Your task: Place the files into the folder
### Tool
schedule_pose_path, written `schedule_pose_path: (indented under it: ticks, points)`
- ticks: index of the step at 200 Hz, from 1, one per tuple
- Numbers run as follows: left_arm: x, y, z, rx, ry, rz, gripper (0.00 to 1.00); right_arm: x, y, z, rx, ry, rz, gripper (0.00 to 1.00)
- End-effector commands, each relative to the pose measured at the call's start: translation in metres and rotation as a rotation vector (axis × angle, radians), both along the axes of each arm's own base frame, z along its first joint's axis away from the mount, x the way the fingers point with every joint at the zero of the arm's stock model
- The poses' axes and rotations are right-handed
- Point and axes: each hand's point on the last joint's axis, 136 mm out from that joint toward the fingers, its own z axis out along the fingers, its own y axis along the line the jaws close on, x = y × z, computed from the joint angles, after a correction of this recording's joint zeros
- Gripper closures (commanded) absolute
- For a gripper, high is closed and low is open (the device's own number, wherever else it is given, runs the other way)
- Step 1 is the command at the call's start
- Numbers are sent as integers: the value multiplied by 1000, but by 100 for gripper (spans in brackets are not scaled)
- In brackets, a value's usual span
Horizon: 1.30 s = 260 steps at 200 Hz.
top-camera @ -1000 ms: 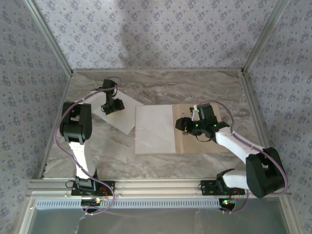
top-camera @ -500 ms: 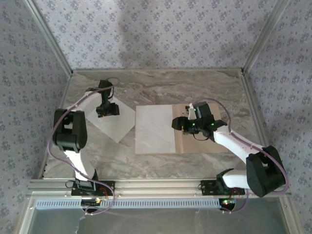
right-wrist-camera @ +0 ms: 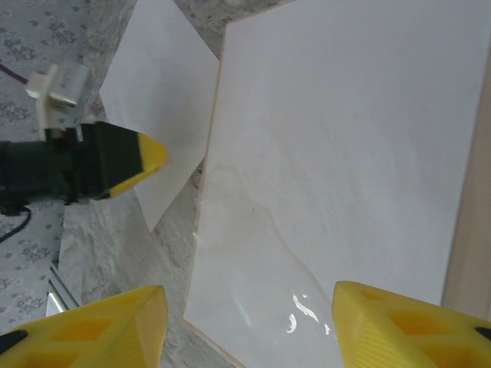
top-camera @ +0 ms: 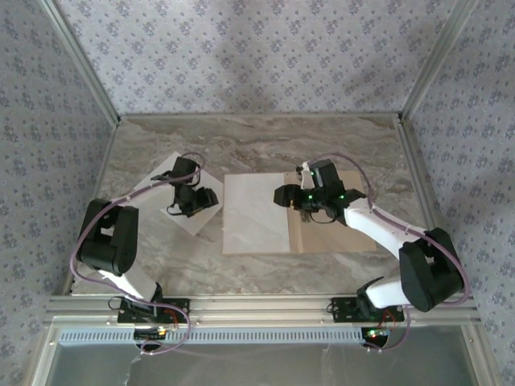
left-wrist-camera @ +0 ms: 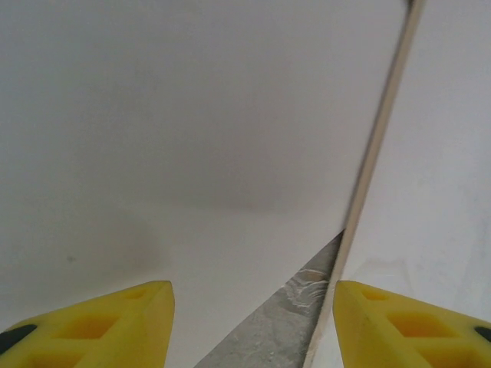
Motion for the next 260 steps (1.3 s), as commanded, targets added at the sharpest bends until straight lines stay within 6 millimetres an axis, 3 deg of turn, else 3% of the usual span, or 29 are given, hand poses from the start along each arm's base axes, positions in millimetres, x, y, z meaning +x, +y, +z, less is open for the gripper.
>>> schedule_pose_path:
  ticks: [1,54,114,132,152,156,182,231,260]
  points:
    - [2,-1,5,10,-19,33,43,5,14,11,30,-11,18,39]
    - [-55,48,-22,283,183,15,43,4,34,8,37,14,61,39]
    - [-105,100,-9,608,313,-80,42,13,71,0,8,63,112,41]
    - [-102,86,-10,548,277,-111,42,15,88,-4,1,70,140,41]
    - [-100,89,-6,569,266,-111,41,14,106,-16,-16,96,174,41]
    - [-99,90,-4,572,263,-107,41,20,114,-7,-2,76,180,41]
    - [-88,83,6,516,180,-81,40,25,139,-17,-7,84,222,42]
    - [-46,27,36,77,-135,7,39,40,170,-35,-13,86,242,42]
    - [-32,14,37,-17,-170,21,39,49,177,-37,-26,77,239,43]
